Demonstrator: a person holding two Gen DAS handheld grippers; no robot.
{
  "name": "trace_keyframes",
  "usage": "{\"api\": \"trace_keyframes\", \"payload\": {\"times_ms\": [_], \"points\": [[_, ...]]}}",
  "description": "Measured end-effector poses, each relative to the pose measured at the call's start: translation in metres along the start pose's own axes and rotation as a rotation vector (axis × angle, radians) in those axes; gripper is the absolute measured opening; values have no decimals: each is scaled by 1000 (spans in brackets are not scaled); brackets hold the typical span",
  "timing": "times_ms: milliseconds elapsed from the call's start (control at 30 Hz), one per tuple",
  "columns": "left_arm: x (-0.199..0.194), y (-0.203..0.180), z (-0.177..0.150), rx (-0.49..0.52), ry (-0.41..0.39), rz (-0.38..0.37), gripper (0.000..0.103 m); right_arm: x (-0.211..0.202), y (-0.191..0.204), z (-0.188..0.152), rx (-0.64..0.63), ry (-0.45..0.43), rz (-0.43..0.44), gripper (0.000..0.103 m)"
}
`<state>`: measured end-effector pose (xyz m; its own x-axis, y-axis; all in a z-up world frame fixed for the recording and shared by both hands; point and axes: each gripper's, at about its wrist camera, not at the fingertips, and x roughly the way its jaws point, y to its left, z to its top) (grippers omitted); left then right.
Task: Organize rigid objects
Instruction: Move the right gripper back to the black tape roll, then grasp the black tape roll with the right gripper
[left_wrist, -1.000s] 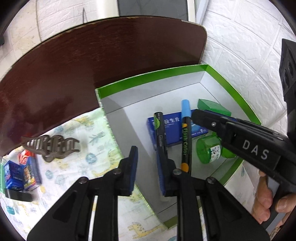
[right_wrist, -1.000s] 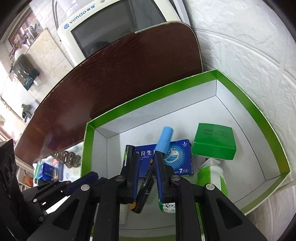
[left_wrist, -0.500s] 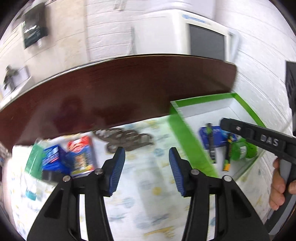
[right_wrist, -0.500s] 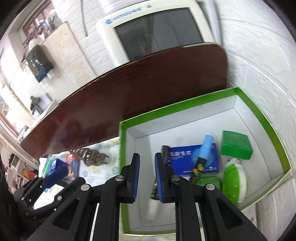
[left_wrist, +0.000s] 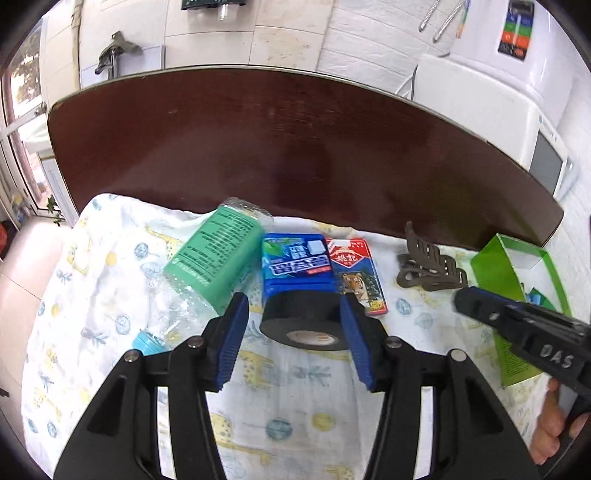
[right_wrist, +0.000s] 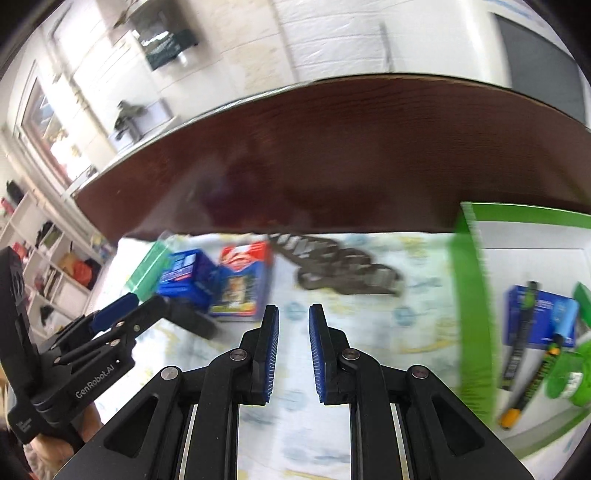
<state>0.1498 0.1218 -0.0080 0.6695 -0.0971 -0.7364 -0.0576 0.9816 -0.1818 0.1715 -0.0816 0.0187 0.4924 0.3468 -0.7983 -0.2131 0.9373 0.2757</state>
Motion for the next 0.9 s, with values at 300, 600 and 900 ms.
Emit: {"api": "trace_keyframes", "payload": {"times_ms": [300,600,900], "points": [[-8,21,-15,1,-1,-89,52,43,52,10,21,42,49,18],[-13,26,-51,54,74,-122,58,62,79,-5,-26,138,50,18],[0,38,-62,4,150,-147,43,74,89,-29,-56,212,62,18]]}}
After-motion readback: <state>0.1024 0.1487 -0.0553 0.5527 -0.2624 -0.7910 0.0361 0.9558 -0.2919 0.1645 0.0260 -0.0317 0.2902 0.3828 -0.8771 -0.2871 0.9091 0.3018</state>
